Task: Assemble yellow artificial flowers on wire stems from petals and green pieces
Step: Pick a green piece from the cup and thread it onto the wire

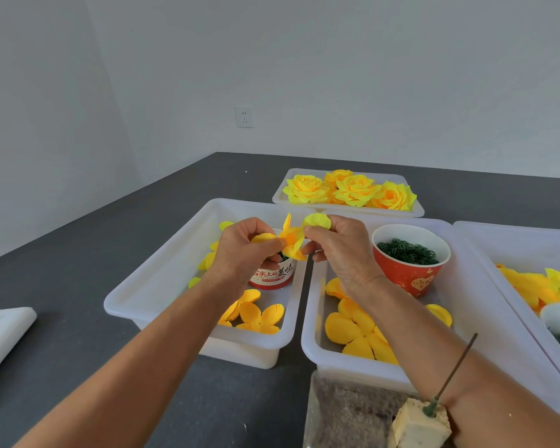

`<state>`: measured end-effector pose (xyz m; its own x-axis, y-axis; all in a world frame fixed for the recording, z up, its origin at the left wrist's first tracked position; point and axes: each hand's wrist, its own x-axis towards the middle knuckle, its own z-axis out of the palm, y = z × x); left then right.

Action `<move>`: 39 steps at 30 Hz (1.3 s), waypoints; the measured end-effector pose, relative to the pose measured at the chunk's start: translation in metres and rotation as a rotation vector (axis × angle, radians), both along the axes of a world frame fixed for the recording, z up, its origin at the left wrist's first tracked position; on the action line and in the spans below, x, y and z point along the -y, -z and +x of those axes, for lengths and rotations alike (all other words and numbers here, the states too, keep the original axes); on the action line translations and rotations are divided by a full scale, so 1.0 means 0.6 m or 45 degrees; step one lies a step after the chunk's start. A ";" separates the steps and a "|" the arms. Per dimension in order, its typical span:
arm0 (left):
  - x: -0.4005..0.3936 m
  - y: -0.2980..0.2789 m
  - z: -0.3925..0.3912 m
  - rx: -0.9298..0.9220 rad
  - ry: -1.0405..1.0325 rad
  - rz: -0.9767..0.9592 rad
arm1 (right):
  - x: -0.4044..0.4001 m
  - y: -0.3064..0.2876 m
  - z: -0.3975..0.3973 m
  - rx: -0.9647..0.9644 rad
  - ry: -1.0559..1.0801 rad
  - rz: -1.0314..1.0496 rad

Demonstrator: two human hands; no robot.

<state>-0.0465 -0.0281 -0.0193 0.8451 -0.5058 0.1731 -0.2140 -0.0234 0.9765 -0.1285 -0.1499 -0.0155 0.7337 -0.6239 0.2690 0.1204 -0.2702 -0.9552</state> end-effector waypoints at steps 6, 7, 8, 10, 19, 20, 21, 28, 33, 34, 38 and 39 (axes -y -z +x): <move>0.001 0.000 0.006 0.030 -0.192 0.020 | 0.004 -0.004 -0.004 0.090 0.002 0.091; 0.000 0.001 0.008 0.019 -0.244 0.003 | 0.006 -0.004 -0.003 0.104 0.011 0.116; 0.000 0.002 0.010 0.013 -0.282 -0.008 | 0.007 -0.002 -0.002 0.110 0.025 0.132; -0.001 0.005 0.012 0.024 -0.349 -0.009 | 0.009 0.002 0.001 0.112 0.061 0.156; -0.008 0.025 0.047 0.125 -0.714 0.305 | 0.019 0.006 -0.005 0.085 -0.150 0.197; -0.007 0.027 0.048 0.136 -0.716 0.355 | 0.016 0.006 -0.004 0.062 -0.178 0.177; -0.007 0.029 0.049 0.138 -0.725 0.396 | 0.013 0.007 -0.004 0.038 -0.202 0.144; -0.020 0.023 0.044 0.061 -0.719 0.507 | -0.013 0.016 -0.005 -0.172 -0.464 -0.437; -0.021 0.016 0.034 -0.008 -0.684 0.489 | -0.023 0.016 -0.007 -0.387 -0.612 -0.743; -0.021 0.016 0.032 -0.009 -0.684 0.465 | -0.022 0.015 -0.009 -0.388 -0.626 -0.731; -0.021 0.013 0.028 -0.053 -0.680 0.410 | -0.019 0.013 -0.011 -0.396 -0.644 -0.661; -0.021 0.011 0.027 -0.068 -0.684 0.402 | -0.019 0.014 -0.011 -0.396 -0.649 -0.656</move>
